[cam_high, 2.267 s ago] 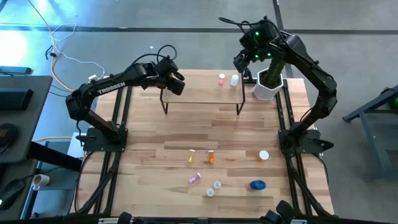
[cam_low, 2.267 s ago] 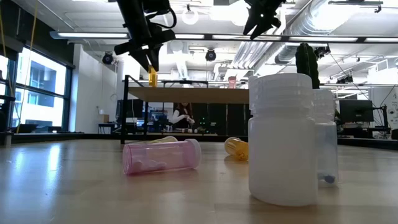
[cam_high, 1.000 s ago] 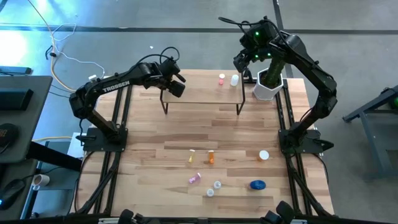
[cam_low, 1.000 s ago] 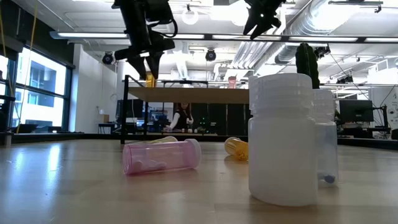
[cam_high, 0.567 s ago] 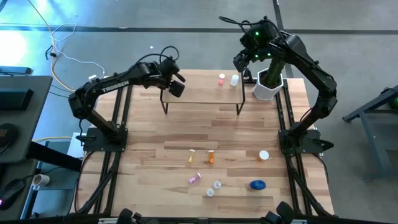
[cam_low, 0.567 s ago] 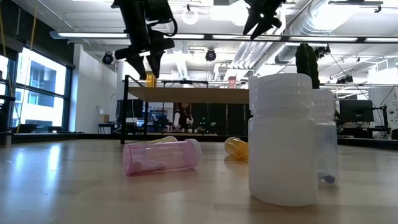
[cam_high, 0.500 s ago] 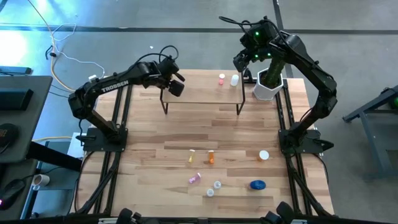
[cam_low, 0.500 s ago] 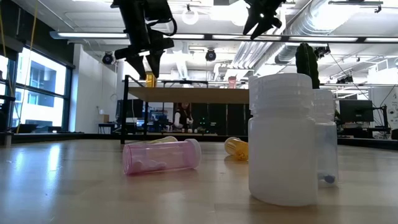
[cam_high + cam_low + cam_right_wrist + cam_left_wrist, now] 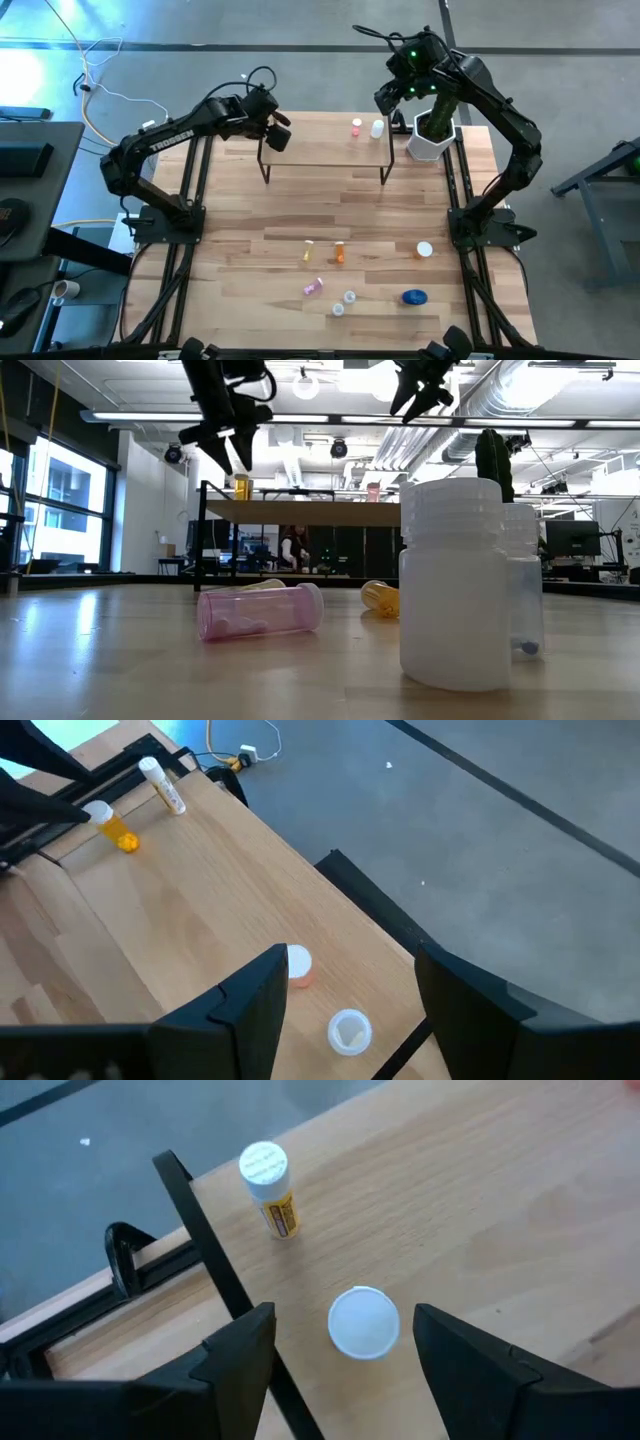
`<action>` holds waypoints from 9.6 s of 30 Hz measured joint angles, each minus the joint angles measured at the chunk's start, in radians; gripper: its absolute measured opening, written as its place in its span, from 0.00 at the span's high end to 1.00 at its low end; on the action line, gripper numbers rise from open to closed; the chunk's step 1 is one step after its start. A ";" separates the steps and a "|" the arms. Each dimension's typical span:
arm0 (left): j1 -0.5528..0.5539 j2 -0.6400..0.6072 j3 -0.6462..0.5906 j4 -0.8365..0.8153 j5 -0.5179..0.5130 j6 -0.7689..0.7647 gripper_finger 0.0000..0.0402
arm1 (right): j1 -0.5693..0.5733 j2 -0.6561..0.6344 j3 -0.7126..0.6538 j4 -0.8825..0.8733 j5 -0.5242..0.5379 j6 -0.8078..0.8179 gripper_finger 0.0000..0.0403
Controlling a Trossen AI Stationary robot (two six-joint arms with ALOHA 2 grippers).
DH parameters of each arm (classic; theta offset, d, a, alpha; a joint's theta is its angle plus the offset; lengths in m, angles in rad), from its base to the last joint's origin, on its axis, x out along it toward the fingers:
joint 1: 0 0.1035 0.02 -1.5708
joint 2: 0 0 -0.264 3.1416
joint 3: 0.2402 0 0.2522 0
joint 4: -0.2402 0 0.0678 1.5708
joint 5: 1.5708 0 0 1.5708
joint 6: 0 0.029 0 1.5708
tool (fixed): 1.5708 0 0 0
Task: Pick and place medicine bottles onto shelf by color
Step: Put the orange pill bottle on the shelf
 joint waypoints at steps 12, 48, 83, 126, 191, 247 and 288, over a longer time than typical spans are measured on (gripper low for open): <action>-0.008 -0.133 0.000 0.000 0.138 0.055 0.43 | 0.034 0.000 0.000 -0.003 -0.098 0.065 0.48; -0.495 -0.444 -0.507 0.475 0.163 -0.128 0.43 | 0.499 0.000 -0.155 -0.090 -0.119 0.382 0.48; -0.639 -0.493 -0.561 0.424 -0.056 -0.153 0.43 | 0.878 0.001 -0.624 0.327 0.128 1.067 0.48; -0.637 -0.606 -0.523 0.336 -0.052 0.068 0.43 | 0.877 0.333 -0.464 0.286 0.084 1.269 0.48; -0.529 -0.697 -0.522 0.338 -0.052 0.168 0.43 | 0.796 0.306 -0.481 0.564 0.328 1.043 0.74; -0.354 -0.696 -0.523 0.346 -0.143 0.215 0.43 | 0.325 0.453 -0.479 1.615 0.115 -0.203 0.74; -0.354 -0.696 -0.523 0.346 -0.142 0.214 0.43 | 0.314 0.477 -0.478 1.505 0.069 -0.177 0.74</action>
